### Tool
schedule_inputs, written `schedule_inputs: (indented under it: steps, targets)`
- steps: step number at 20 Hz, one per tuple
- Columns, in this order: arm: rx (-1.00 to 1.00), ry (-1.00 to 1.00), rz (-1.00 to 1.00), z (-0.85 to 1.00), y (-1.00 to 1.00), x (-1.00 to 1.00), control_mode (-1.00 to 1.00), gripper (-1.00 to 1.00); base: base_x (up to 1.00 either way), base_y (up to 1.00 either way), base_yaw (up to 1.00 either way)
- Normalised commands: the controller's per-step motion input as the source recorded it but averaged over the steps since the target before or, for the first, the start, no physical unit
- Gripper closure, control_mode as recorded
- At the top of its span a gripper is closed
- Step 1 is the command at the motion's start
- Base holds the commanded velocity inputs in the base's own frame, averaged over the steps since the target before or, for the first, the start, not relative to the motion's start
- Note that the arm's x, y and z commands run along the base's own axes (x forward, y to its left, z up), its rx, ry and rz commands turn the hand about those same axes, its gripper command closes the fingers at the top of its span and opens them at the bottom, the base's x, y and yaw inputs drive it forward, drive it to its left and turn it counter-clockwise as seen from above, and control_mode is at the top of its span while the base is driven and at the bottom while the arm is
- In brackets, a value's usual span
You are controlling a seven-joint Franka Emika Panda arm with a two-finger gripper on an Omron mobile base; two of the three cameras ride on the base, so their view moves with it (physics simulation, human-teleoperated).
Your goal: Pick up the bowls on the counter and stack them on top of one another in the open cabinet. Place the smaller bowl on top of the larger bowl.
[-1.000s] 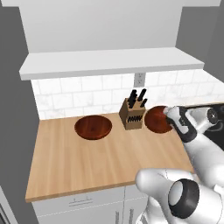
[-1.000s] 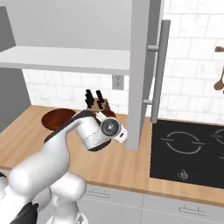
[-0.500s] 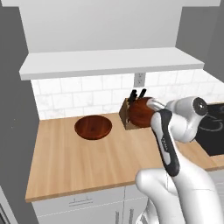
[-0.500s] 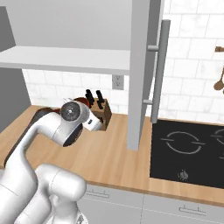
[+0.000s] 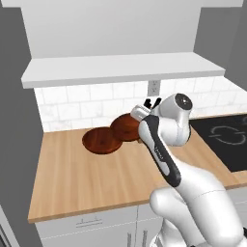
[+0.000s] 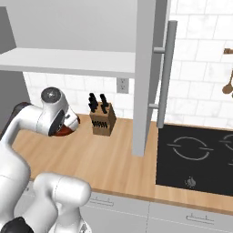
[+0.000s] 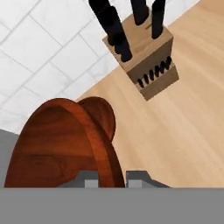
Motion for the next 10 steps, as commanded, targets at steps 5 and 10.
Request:
schedule_inputs:
  steps: [5,10]
  targets:
    - [0.27,0.06,0.0,-0.31,0.28,0.01,-1.0,1.0,0.0,0.0,0.0]
    - [-0.09,0.01,0.0,-0.15,0.17,0.09,-1.0,1.0,0.0,0.0,0.0]
